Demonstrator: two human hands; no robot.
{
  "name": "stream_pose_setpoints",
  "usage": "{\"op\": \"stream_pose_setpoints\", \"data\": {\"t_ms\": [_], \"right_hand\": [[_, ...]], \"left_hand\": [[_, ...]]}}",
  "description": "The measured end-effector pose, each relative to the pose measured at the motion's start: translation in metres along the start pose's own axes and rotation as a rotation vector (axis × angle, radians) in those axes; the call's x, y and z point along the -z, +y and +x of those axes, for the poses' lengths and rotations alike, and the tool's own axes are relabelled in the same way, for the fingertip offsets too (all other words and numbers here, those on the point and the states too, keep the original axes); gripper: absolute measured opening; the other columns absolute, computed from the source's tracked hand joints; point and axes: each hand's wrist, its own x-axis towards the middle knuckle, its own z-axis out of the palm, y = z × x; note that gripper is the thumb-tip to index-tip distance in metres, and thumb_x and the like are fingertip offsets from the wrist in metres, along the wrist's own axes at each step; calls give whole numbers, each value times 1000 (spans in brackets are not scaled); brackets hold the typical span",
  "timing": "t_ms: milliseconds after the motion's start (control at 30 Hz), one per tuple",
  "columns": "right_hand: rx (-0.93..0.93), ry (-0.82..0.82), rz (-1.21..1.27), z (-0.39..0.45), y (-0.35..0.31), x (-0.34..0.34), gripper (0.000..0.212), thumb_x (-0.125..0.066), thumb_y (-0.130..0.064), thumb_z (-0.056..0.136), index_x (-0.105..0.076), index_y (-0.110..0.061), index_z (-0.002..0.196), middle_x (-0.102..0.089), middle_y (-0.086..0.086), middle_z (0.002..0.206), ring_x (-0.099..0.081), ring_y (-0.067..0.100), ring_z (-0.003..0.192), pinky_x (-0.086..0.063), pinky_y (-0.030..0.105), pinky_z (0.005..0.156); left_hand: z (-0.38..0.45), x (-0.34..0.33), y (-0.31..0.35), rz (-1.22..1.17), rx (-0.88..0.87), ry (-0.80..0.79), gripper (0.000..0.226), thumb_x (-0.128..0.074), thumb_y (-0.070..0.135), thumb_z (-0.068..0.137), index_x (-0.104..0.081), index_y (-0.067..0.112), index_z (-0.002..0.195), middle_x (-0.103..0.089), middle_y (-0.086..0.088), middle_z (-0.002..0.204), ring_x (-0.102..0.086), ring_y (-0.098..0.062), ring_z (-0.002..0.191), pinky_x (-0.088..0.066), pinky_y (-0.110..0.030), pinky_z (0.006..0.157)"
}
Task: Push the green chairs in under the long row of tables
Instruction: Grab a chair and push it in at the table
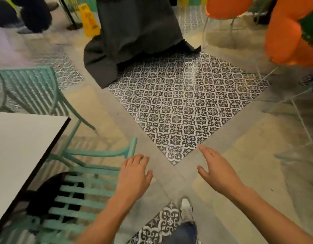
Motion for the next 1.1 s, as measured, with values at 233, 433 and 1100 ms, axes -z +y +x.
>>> {"op": "stream_pose_setpoints", "data": {"t_ms": [233,433,1100], "right_hand": [[137,-97,-51,167,26,30,66,-57,-33,91,-28,-26,149,-36,-4,151,-35,15,136,-30,29,110],[337,-142,-47,309,-7,44,64,-55,-34,93,-28,-24,150,-34,-3,152,-35,15,136,-28,29,112],[797,-287,-112,856,-229,31,69,-54,-34,92,-21,-22,151,-29,-1,154,-28,18,139,-22,34,116]], "left_hand": [[137,7,-6,-40,153,36,38,-55,40,72,-68,21,101,-68,2,101,-65,-22,92,-53,-37,82],[233,23,-47,2,285,20,37,-56,40,75,-67,21,105,-67,0,102,-63,-23,96,-51,-40,86],[622,34,-337,86,766,-70,50,-48,47,92,-50,23,136,-53,-2,133,-49,-26,122,-35,-39,105]]}}
